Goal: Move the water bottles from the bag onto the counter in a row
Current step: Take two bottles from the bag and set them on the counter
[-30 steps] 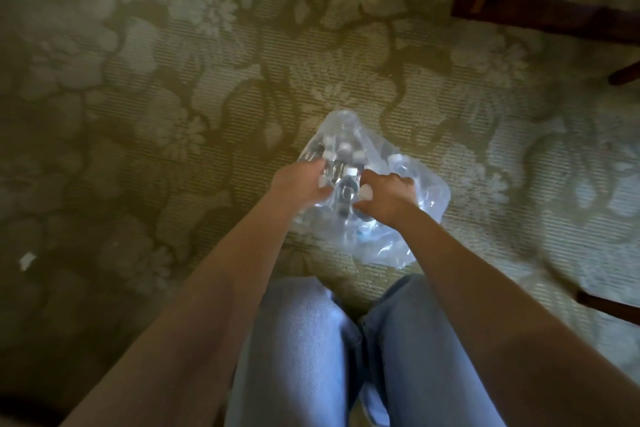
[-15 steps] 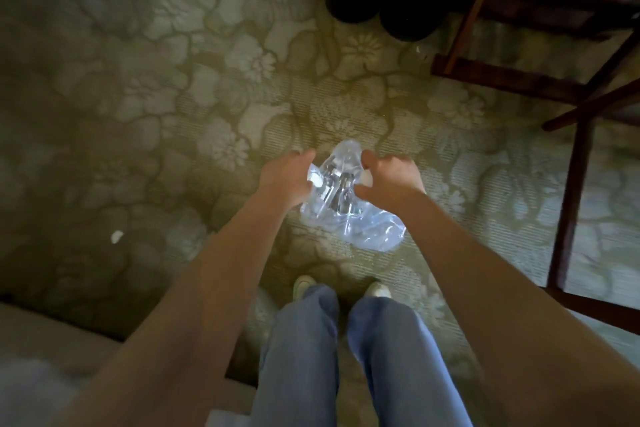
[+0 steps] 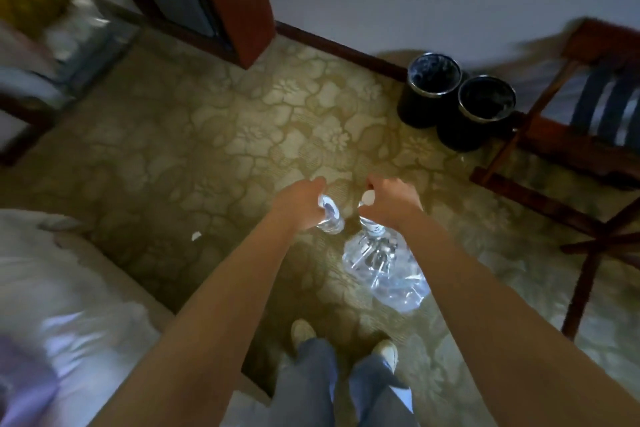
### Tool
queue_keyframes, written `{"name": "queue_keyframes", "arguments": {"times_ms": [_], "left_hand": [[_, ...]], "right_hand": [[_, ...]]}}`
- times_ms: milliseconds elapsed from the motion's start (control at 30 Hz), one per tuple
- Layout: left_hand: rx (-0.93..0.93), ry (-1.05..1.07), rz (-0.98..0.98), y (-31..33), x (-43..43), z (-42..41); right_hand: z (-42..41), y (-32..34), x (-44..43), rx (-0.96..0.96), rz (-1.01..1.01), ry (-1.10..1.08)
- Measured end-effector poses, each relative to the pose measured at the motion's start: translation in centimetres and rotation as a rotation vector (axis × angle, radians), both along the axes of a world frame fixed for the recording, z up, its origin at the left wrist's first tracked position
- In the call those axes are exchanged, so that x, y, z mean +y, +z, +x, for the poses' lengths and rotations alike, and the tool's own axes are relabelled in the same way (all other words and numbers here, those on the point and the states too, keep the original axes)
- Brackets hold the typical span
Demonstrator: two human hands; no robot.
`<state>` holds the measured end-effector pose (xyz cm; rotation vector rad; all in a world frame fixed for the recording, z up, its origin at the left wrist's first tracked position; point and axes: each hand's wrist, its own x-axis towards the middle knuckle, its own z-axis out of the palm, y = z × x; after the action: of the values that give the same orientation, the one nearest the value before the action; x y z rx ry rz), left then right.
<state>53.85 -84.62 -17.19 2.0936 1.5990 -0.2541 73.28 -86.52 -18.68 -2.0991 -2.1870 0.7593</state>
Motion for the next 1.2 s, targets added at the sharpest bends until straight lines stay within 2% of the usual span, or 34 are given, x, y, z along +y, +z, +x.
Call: {"name": "queue_keyframes", "arguments": {"times_ms": [267, 500, 633, 1033, 1200], "left_hand": [[0.002, 0.134, 0.066, 5.3, 6.4, -12.2], [0.019, 0.171, 0.086, 8.1, 17.5, -24.3], [0.0, 0.215, 0.123, 9.8, 24.3, -30.2], [0.048, 0.336, 0.239, 13.9, 48.0, -46.9], [0.008, 0.391, 0.361, 16.7, 57.7, -54.9]], "right_hand": [[-12.1, 5.4, 9.4, 0.026, 0.052, 0.076], [-24.6, 10.4, 20.4, 0.08, 0.101, 0.027], [-30.5, 12.9, 26.9, 0.101, 0.137, 0.072], [-47.3, 16.1, 53.2, 0.212, 0.203, 0.241], [-54.8, 18.6, 64.9, 0.289, 0.22, 0.204]]}}
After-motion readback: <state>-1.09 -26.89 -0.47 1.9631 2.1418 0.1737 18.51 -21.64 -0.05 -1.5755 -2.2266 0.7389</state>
